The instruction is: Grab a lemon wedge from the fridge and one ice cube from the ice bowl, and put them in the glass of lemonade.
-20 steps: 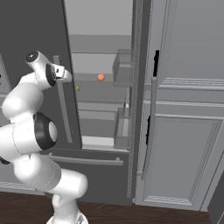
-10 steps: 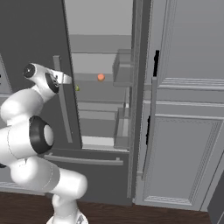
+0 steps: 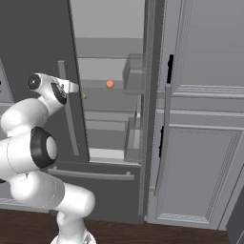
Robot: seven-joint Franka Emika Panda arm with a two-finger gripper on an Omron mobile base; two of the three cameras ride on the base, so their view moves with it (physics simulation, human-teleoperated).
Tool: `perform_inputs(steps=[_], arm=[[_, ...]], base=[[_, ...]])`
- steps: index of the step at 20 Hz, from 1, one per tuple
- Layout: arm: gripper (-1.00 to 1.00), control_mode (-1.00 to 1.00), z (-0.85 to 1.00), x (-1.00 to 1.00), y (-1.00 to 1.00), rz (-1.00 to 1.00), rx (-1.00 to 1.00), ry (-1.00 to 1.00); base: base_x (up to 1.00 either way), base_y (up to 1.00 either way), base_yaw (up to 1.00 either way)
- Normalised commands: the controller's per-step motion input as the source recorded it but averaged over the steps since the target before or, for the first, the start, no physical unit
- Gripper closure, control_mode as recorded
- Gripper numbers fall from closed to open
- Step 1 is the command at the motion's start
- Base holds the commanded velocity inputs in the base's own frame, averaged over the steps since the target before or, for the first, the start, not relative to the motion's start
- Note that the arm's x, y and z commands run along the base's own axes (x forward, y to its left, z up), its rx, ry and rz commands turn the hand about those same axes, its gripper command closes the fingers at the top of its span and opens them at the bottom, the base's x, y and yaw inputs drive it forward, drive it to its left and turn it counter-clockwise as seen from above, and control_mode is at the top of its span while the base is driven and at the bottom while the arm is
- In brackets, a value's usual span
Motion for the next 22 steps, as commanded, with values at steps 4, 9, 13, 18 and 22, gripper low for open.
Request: perform_inputs(steps=[4,9,13,18,22], arm=[[1.00,-1.00,0.00,0.03,0.03,0.00,0.00,0.00],[1.00,-1.00,0.10,0.00,0.16,0.00,0.00,0.00],[1.00,-1.00,0.42,0.00,0.66,0.03,0.00,0.00],[1.00,-1.00,0.67,-0.26,0.82,0.12,0.00,0.01],[1.00,-1.00,0.61,-0.48,0.79,0.17,0.00,0.01]], base=[[0.00,0.00,0.00],[0.00,0.00,0.00],[0.00,0.00,0.00],[0.00,0.00,0.00],[0.00,0.00,0.00]])
